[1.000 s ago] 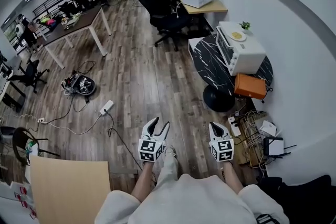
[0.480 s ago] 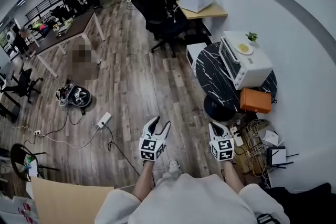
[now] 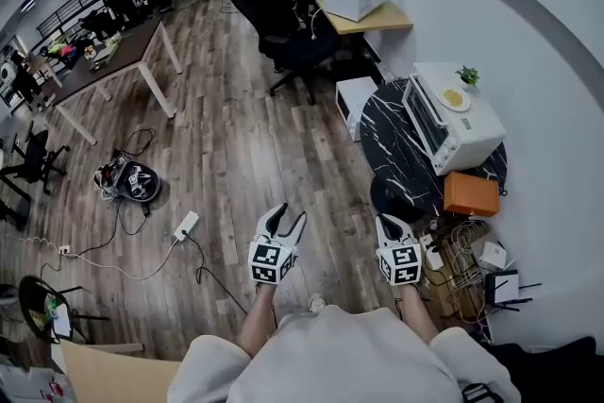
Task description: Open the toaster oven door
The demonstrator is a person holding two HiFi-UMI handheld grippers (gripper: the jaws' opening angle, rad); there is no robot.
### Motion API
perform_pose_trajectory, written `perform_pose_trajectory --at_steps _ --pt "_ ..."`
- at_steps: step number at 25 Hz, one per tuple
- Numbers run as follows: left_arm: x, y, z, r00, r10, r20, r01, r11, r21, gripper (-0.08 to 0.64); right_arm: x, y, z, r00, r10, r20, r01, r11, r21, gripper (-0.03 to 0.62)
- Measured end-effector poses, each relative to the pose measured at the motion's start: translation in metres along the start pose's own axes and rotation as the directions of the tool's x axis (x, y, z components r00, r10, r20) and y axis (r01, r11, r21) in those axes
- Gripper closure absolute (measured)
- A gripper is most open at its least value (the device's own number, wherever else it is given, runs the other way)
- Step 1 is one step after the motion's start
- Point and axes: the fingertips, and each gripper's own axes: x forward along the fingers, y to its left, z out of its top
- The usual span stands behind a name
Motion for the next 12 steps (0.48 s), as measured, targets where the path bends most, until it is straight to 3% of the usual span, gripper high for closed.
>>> perform_pose_trajectory --at_steps 12 --pt "0.031 0.038 -0.003 1.0 -0.018 -0.012 0.018 1.0 0.005 0.359 0.046 -0.002 0.005 1.0 -0.013 -0.017 0.013 1.0 0.007 0.579"
